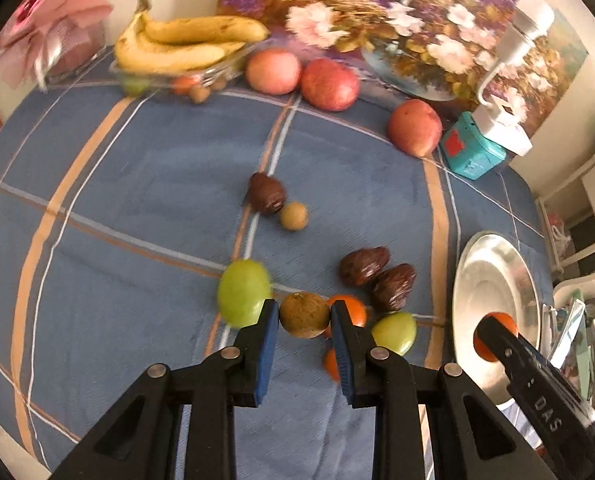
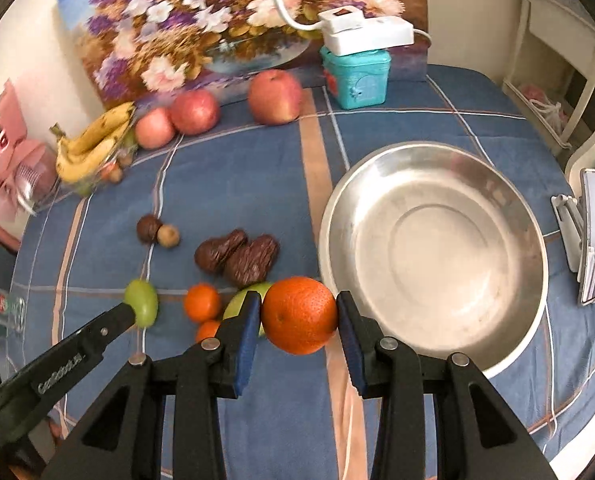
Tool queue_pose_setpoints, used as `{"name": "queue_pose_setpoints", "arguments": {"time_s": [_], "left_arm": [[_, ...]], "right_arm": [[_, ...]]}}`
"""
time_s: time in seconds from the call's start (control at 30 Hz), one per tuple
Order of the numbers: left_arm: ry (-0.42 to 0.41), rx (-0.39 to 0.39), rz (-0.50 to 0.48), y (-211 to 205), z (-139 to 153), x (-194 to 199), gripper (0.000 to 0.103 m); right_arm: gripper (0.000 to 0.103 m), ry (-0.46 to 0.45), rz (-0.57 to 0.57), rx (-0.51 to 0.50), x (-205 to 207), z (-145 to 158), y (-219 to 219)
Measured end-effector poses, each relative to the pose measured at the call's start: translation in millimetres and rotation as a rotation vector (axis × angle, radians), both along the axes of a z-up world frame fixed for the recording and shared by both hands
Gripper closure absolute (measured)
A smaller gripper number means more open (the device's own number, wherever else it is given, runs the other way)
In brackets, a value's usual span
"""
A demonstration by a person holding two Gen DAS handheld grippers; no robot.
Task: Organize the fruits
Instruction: 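Drop the orange into the steel plate with the right tool while the left drops the brown fruit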
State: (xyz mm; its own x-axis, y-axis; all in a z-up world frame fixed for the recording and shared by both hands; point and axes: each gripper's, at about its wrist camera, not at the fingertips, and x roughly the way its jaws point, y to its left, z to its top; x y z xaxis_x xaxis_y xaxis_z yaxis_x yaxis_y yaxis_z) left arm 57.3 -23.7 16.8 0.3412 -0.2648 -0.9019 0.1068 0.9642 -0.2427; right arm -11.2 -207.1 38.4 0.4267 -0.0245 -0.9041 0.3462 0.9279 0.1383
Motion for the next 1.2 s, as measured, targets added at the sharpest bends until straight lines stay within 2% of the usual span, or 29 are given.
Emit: {"name": "queue_pose_setpoints", "arguments": {"time_s": [0.23, 0.43, 0.57, 0.9, 1.2], "left_arm": [[-0.022, 0.011, -0.140, -63, 5, 2, 0.074], [-0.031, 0.014, -0.316, -134, 3, -10, 0.074], [-0.012, 0.021, -0.404, -170, -9, -18, 0.074], [0.019, 0.069, -0.465, -197, -39, -33, 0.074], [0.018, 0.067, -0.485, -201, -39, -38, 0.072]], "right_arm": [[0.063, 0.019, -0.148, -0.020, 7, -9, -56], [0.063, 0.041, -0.304, -0.023, -10, -15, -115], [0.063, 0.046, -0.359, 0.010, -21, -21, -138], [0.062, 0.092, -0.412, 0.055, -28, -43, -163], [0.062, 0.090, -0.386, 0.052, -25, -42, -158]]}}
